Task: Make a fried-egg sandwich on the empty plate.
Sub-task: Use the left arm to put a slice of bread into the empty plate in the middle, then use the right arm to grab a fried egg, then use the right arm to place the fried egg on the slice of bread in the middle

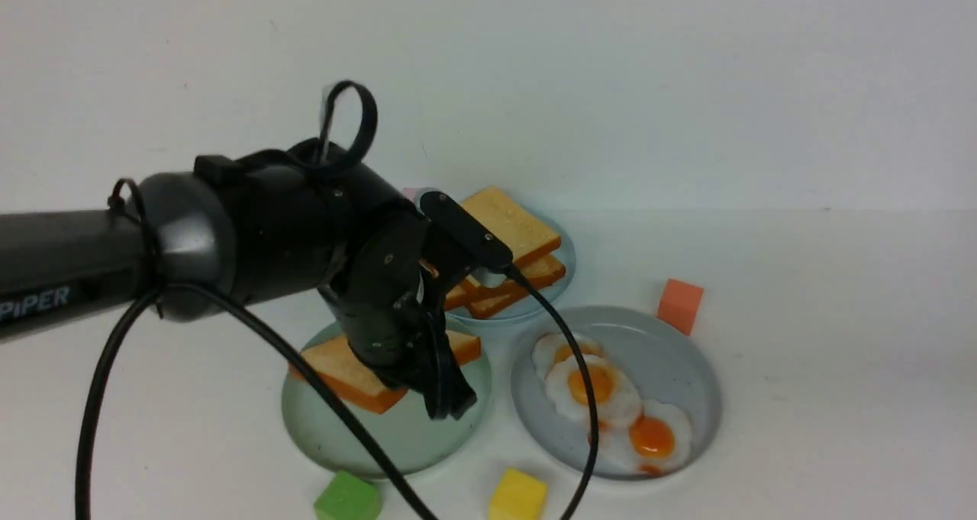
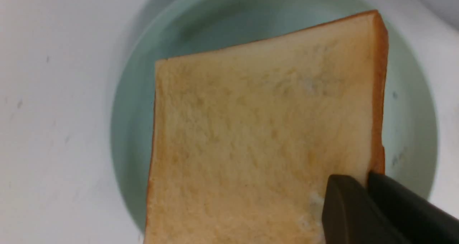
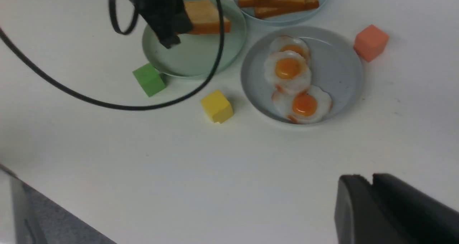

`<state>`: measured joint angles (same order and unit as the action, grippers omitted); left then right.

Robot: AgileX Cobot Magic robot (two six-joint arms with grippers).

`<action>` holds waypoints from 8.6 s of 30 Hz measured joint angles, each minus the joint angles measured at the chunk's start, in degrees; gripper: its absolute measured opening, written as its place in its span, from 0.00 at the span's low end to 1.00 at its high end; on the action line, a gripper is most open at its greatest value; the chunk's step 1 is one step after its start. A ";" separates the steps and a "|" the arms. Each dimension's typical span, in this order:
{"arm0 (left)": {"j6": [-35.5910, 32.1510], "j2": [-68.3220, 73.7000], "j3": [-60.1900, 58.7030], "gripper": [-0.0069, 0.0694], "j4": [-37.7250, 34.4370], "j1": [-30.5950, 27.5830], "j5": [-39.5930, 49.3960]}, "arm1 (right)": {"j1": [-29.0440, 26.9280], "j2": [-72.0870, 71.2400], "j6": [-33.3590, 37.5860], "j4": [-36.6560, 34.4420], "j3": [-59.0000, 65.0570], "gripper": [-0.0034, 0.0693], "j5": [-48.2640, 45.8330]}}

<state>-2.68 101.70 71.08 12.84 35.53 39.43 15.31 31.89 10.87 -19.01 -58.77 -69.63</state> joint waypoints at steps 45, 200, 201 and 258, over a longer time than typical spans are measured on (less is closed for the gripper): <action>5.00 -11.36 3.49 0.39 -10.91 4.03 4.14 | 0.00 7.61 0.00 -3.28 -0.27 0.20 0.47; 52.33 -80.68 -38.06 0.10 20.24 12.54 -5.23 | 35.32 77.10 -12.03 42.11 -31.91 0.14 32.44; 55.39 -80.68 -38.06 0.10 23.07 12.54 -4.85 | 35.74 78.17 -12.03 42.17 -31.95 0.14 34.79; 66.76 -80.68 -38.06 0.10 31.42 12.54 -4.52 | 38.07 87.45 -26.41 52.58 -32.01 0.87 41.58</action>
<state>64.08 21.02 33.02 44.26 48.07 34.92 53.38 119.34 -15.54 33.56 -90.77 -28.05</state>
